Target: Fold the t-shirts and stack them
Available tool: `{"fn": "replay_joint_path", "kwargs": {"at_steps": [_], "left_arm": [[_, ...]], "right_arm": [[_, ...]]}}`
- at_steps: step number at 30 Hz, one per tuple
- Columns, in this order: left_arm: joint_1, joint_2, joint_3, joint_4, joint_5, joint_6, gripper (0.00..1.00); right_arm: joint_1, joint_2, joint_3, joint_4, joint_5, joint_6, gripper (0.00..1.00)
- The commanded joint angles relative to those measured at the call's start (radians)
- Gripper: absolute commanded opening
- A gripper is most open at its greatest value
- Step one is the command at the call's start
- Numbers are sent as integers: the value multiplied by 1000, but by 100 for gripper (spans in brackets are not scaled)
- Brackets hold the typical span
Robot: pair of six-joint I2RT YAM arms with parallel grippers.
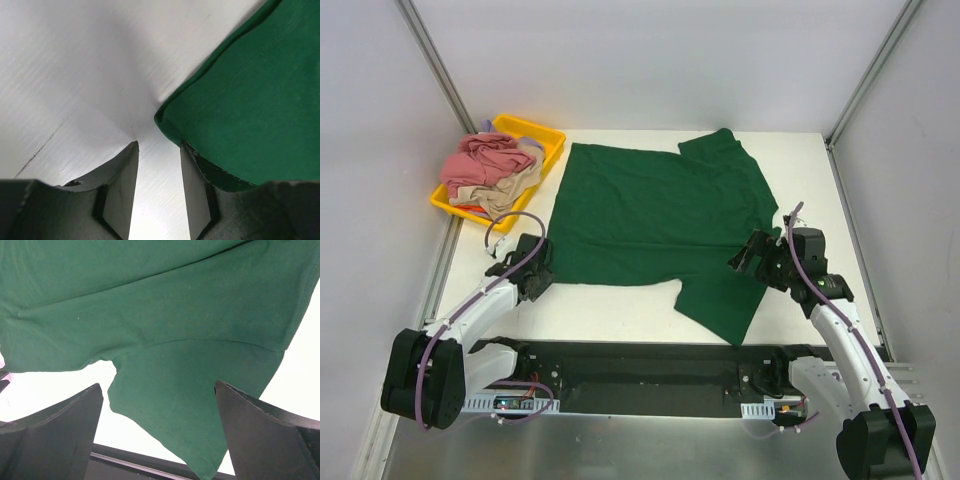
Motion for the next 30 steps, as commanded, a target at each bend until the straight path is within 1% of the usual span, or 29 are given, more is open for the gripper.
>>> {"fn": "replay_joint_path", "kwargs": {"at_steps": [1, 4, 7, 16, 17, 21, 22, 23, 24, 27, 30], "left_arm": [[-3, -24, -18, 74, -54, -56, 38], [-3, -35, -25, 94, -77, -59, 41], [0, -30, -24, 105, -91, -74, 39], [4, 53, -4, 137, -68, -76, 41], [4, 62, -1, 139, -67, -71, 40], [4, 92, 2, 139, -56, -69, 32], [4, 100, 2, 139, -59, -73, 28], [4, 111, 2, 139, -63, -77, 15], [6, 120, 5, 139, -64, -77, 0], [7, 139, 19, 139, -48, -62, 0], [7, 119, 15, 139, -44, -53, 0]], "right_arm": [[3, -9, 1, -16, 38, -22, 96], [2, -4, 3, -16, 37, -30, 96], [3, 3, 9, -24, 34, -36, 96], [3, 14, 18, -50, 60, -46, 96], [2, 13, 18, -50, 61, -49, 96], [2, 16, 16, -57, 67, -56, 96], [2, 14, 19, -59, 69, -56, 96], [2, 14, 18, -62, 69, -57, 96], [2, 13, 18, -69, 67, -60, 96], [3, 2, 18, -102, 40, -89, 96], [5, -24, 15, -160, -20, -126, 96]]}}
